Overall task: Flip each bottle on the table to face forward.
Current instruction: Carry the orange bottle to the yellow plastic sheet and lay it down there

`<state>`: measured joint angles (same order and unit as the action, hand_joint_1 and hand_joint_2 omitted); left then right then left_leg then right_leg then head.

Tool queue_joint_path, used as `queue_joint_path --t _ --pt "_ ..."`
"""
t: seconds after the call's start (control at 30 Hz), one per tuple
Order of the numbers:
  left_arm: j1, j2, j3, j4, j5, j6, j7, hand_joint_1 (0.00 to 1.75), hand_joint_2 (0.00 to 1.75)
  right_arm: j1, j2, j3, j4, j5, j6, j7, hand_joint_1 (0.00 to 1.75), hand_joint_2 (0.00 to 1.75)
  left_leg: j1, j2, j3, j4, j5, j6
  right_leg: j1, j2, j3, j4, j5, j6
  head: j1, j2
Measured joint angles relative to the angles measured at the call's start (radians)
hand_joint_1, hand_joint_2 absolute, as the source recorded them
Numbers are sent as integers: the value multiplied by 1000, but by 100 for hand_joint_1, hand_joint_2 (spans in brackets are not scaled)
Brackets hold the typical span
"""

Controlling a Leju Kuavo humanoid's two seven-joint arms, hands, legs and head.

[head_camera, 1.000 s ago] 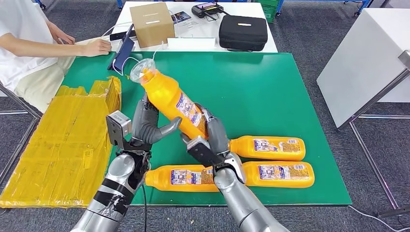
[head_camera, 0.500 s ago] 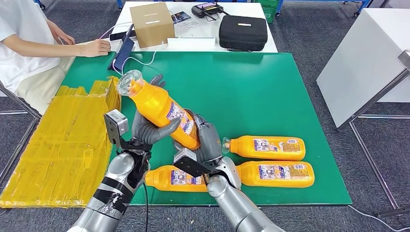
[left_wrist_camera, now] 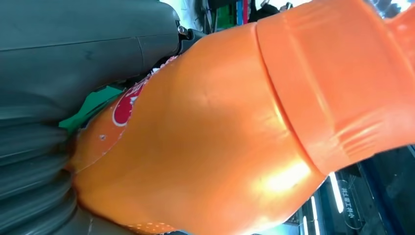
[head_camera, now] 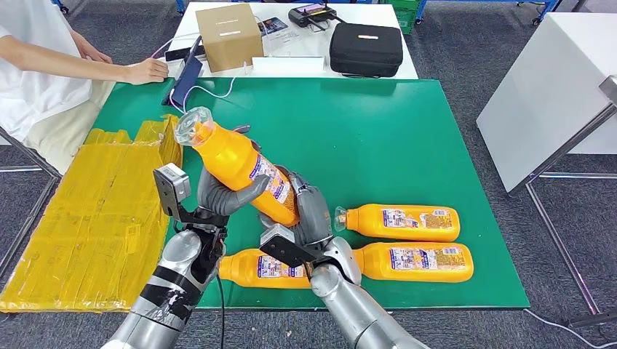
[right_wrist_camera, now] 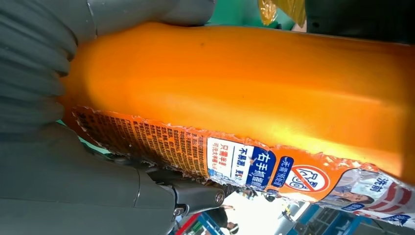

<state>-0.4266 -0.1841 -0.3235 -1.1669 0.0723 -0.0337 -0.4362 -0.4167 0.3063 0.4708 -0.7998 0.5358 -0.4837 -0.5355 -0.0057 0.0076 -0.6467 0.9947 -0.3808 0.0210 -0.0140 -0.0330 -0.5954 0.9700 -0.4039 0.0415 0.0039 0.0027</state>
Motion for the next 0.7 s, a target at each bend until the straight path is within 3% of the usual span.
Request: queue_joint_path --t 0.07,0.13,0.17,0.3,0.4,0.47,0.6,0.7 --pt "-2 2 0 -4 -17 30 -3 175 175 8 0 3 -14 -31 27 -3 0 175 0 0 0 0 0 0 0 0 0 0 0 0 0 0" --pt "-4 6 0 -15 -66 89 -7 175 175 31 0 4 -62 -77 69 4 0 175 0 0 0 0 0 0 0 0 0 0 0 0 0 0" --pt "-5 9 1 -23 -100 126 -10 175 175 45 -1 5 -97 -102 91 13 0 131 0 0 0 0 0 0 0 0 0 0 0 0 0 0" --pt "-30 31 16 -34 -339 371 -7 175 175 105 -11 13 -271 -196 161 51 0 131 0 0 -1 0 0 0 0 0 -1 0 0 0 0 0" --pt "-54 53 32 -32 -609 588 36 175 175 137 -21 21 -387 -250 202 114 0 0 0 0 -1 0 0 0 0 0 -1 0 0 0 0 0" --pt "-67 69 58 -28 -822 682 82 175 175 152 -29 25 -448 -309 241 151 0 0 0 0 -1 0 0 0 0 0 -1 0 0 0 0 0" --pt "-87 89 168 -5 -1173 727 141 175 175 183 -49 36 -559 -409 264 167 0 175 0 0 0 0 0 0 0 0 -1 0 0 0 0 0" --pt "-108 109 253 29 -1336 728 184 175 175 203 -66 44 -633 -439 256 166 0 175 0 1 0 0 0 0 0 0 -1 0 0 0 0 0"
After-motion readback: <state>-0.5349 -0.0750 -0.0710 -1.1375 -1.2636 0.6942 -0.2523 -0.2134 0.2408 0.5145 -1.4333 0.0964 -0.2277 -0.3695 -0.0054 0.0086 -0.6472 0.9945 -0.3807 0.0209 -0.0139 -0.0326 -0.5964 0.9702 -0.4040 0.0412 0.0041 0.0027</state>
